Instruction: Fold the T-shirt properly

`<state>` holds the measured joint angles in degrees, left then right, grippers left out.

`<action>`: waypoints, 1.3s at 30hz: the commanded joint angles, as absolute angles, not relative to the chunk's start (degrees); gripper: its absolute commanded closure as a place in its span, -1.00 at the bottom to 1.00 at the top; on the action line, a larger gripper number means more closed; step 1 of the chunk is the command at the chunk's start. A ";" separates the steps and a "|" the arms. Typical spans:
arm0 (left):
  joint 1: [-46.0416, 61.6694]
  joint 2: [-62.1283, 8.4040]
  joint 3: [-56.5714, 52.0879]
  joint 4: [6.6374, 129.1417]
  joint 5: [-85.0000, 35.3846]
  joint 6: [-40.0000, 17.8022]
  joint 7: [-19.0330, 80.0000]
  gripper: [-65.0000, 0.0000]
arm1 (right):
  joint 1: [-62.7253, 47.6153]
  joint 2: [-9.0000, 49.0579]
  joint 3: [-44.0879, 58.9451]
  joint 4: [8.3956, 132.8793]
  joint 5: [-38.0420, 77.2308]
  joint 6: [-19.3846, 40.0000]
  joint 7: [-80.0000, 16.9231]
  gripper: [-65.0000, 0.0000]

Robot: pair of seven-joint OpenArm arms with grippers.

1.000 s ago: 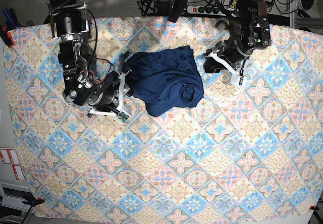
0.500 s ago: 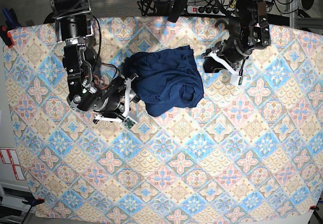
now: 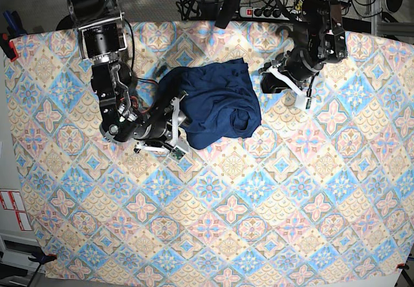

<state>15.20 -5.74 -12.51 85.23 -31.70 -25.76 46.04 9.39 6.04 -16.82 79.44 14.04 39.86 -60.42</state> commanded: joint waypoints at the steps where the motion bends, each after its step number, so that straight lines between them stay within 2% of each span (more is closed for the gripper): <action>1: 14.81 -6.02 -12.62 86.29 -32.75 -26.33 45.32 0.66 | 10.33 6.02 -16.75 78.99 14.81 40.00 -59.12 0.24; 6: 14.81 -6.02 -12.70 86.29 -32.75 -26.33 45.23 0.66 | 10.24 6.11 -16.75 77.93 14.81 40.00 -58.42 0.30; 11: 14.81 -6.02 -12.70 86.29 -32.75 -26.33 45.23 0.66 | 9.98 6.37 -16.40 80.75 15.78 40.00 -58.77 0.88; 19: 14.81 -6.02 -12.70 86.29 -32.75 -26.33 45.14 0.66 | 7.87 12.18 -15.96 90.86 34.95 40.00 -63.25 0.88; 25: 14.81 -6.02 -12.70 86.20 -32.75 -26.33 45.14 0.66 | 3.74 12.79 -15.87 96.22 39.69 40.00 -63.52 0.88; 29: 14.81 -6.02 -12.70 86.20 -32.75 -26.33 45.14 0.66 | 4.62 12.53 -14.46 95.16 34.15 40.00 -62.29 0.80; 33: 14.81 -6.02 -12.70 86.20 -32.75 -26.33 45.14 0.66 | 6.81 10.77 -9.01 91.56 29.14 40.00 -62.29 0.32; 35: 14.90 -6.02 -12.70 86.20 -32.75 -26.33 45.14 0.66 | 7.96 9.80 -7.78 88.84 28.53 40.00 -62.29 0.15; 39: 14.99 -6.02 -12.70 86.20 -32.75 -26.33 45.14 0.66 | 10.07 9.63 -7.69 83.56 28.70 40.00 -62.29 0.15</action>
